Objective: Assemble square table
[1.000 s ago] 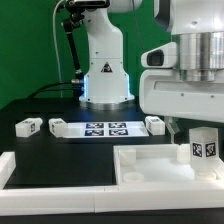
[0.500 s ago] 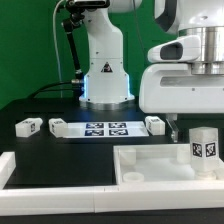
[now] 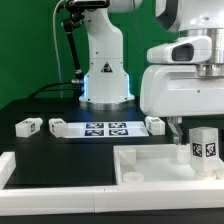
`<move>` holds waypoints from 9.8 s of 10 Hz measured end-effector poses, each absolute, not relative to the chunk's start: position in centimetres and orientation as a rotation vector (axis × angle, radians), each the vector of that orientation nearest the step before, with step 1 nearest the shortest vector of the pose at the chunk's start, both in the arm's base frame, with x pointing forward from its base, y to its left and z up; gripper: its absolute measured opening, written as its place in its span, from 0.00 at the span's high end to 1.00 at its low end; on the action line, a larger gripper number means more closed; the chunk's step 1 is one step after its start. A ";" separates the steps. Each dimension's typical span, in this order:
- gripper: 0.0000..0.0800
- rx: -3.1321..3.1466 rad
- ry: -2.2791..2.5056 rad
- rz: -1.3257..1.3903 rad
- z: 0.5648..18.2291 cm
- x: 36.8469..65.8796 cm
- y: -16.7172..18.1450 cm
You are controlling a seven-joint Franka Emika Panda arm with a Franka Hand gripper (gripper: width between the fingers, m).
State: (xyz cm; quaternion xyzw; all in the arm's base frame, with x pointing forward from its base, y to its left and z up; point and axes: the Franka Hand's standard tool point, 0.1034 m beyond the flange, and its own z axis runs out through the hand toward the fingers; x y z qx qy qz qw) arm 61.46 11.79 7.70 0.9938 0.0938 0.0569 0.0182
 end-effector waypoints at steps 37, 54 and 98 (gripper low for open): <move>0.64 3.079 -0.817 0.228 7.2 62.6 12.3; 0.19 2.731 -1.797 0.166 6.8 62.8 12.4; 0.63 2.144 -2.586 -0.081 6.9 62.9 10.9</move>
Offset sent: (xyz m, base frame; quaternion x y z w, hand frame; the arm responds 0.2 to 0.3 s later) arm 0.0000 0.0000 0.0000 0.0000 0.0000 0.1296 0.9916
